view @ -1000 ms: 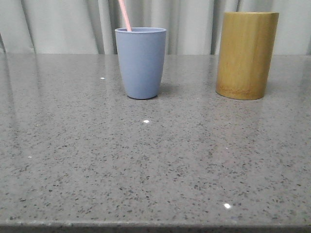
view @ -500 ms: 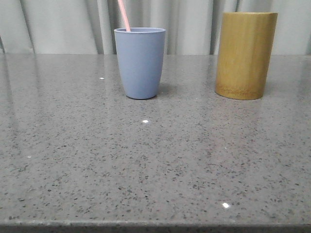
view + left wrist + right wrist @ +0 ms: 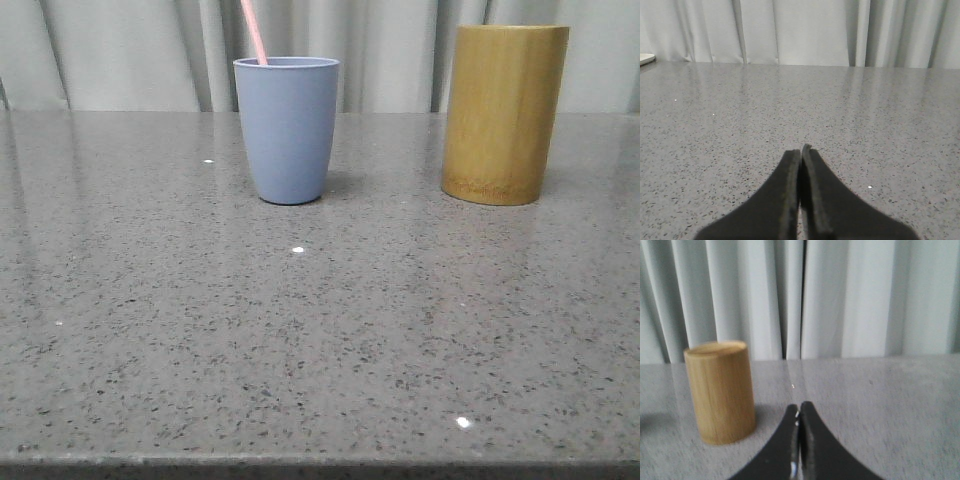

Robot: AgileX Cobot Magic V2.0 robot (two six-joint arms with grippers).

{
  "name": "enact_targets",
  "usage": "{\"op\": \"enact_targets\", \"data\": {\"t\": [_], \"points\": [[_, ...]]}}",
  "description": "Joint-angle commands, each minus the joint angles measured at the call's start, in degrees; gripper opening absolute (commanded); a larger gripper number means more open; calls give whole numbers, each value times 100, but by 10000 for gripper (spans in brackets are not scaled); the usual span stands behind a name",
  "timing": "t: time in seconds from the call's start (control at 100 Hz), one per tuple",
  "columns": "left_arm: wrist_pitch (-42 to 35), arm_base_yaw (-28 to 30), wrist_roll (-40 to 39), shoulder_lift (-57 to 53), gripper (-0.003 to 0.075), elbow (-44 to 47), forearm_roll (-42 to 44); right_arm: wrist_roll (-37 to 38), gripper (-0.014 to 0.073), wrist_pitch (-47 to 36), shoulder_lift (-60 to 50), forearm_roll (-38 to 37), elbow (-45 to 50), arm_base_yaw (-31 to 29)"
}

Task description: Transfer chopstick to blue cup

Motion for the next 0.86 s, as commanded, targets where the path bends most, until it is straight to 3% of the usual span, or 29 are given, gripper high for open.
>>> {"op": "enact_targets", "data": {"t": [0.0,0.12,0.85], "points": [[-503,3,-65,-202,-19,50,-34,50,-96,-508,-184,-77,197,-123],[-503,3,-65,-202,-19,50,-34,55,-96,-6,-482,-103,210,-199],[-503,3,-65,-202,-19,50,-34,55,-96,-17,-474,-103,215,-199]]}}
